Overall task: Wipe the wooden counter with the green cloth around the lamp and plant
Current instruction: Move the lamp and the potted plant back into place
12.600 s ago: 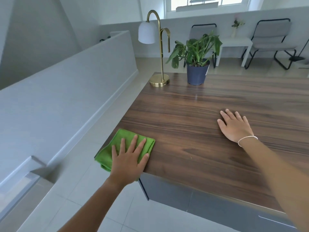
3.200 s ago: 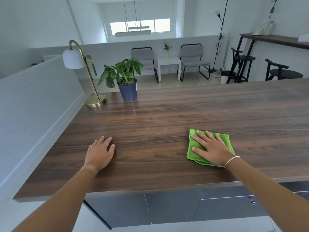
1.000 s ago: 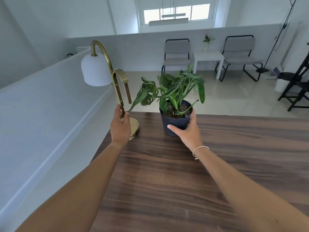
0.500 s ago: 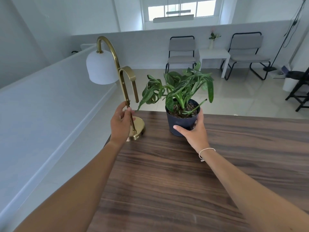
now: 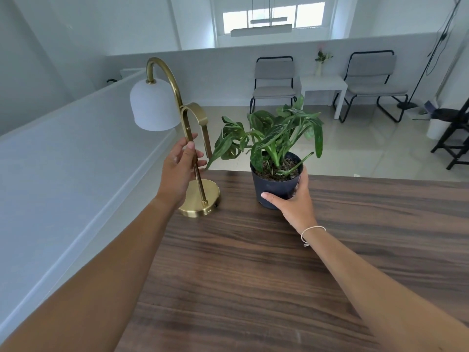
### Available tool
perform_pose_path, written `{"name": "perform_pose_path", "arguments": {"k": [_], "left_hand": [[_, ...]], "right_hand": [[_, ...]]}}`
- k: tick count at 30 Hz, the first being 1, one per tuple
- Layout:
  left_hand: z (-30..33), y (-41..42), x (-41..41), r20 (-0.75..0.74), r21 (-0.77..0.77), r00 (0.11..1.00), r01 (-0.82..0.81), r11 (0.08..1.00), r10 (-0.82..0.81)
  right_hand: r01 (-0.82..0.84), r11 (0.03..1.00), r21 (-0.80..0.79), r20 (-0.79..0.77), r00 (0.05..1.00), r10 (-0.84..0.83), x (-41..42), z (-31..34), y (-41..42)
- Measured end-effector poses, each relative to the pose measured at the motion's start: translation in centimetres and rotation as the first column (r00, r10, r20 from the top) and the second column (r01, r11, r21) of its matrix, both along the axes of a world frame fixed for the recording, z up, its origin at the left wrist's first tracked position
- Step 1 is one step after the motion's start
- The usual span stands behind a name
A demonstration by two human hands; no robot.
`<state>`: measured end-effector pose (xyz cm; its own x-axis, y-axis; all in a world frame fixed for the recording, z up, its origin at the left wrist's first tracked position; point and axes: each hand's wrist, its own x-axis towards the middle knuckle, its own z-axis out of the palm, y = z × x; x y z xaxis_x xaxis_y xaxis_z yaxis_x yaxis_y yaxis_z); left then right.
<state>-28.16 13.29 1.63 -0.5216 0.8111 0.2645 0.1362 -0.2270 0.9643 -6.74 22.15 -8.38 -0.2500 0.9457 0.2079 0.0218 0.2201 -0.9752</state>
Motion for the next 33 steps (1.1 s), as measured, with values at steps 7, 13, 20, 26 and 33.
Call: {"name": "perform_pose_path", "arguments": {"k": [7, 13, 20, 26, 33], "left_hand": [[-0.4, 0.4, 0.1, 0.131, 0.081, 0.987, 0.077, 0.994, -0.087], [-0.6, 0.6, 0.1, 0.214, 0.167, 0.972, 0.066, 0.984, -0.101], [-0.1, 0.2, 1.6, 0.17, 0.125, 0.985, -0.004, 0.992, -0.018], [0.7, -1.3, 3.8, 0.203, 0.161, 0.975, 0.056, 0.985, -0.089], [2.1, -4.2, 7.4, 0.206, 0.183, 0.956, 0.173, 0.968, -0.209]], "right_hand": [[0.075, 0.997, 0.015, -0.003, 0.997, -0.075, -0.6, 0.1, -0.1], [0.116, 0.993, 0.021, 0.001, 0.993, -0.116, -0.3, 0.2, -0.7], [0.122, 0.992, 0.03, 0.027, 0.992, -0.123, 1.6, 0.8, -1.7], [0.156, 0.987, 0.04, 0.03, 0.987, -0.157, 4.3, 1.6, -3.9], [0.22, 0.974, 0.048, 0.018, 0.975, -0.221, 8.2, 3.1, -8.5]]}}
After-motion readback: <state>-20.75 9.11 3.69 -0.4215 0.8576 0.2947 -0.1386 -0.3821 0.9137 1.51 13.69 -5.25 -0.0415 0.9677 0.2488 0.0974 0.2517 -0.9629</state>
